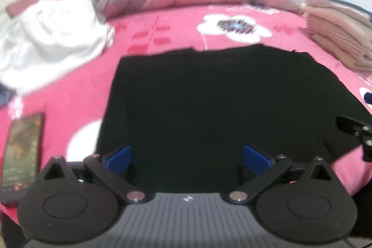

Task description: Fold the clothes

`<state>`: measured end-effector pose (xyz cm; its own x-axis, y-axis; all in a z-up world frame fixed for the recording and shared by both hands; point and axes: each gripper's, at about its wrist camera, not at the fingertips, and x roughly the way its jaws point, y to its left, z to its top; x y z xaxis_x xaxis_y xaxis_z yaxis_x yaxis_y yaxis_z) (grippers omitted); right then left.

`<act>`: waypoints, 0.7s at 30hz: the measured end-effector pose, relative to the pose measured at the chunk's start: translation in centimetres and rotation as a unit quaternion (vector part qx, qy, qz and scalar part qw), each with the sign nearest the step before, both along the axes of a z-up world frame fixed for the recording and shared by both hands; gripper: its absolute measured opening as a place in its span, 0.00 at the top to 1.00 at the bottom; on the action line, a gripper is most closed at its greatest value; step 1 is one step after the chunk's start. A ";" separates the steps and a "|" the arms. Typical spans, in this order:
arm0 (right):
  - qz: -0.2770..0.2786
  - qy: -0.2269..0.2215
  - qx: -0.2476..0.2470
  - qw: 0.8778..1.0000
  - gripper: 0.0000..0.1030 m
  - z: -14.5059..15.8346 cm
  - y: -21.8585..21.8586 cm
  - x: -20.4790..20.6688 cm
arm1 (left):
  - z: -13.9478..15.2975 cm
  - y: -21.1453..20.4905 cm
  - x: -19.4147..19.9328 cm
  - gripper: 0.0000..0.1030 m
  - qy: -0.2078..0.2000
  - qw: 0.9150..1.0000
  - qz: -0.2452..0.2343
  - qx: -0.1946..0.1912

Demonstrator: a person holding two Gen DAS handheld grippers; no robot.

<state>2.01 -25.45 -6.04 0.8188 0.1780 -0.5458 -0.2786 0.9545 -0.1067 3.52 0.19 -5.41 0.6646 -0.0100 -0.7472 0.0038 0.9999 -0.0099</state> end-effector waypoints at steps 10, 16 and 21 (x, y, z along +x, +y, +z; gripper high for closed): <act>-0.013 0.061 0.027 0.998 0.01 -3.5 -1.8 -1.6 | -2.1 -0.5 1.3 0.00 0.053 0.998 0.022 0.016; -0.023 0.029 0.065 0.997 0.01 0.5 -2.9 -0.6 | -2.2 -0.6 1.7 0.00 0.062 0.998 0.029 0.016; -0.019 0.019 0.069 0.997 0.01 0.9 -1.9 2.6 | -2.1 -0.7 1.6 0.00 0.064 0.997 0.031 0.019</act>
<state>4.63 -27.37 -5.16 0.8057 0.2228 -0.5489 -0.2429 0.9693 0.0368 5.13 -0.54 -7.48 0.5625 0.0580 -0.8248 -0.0561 0.9979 0.0319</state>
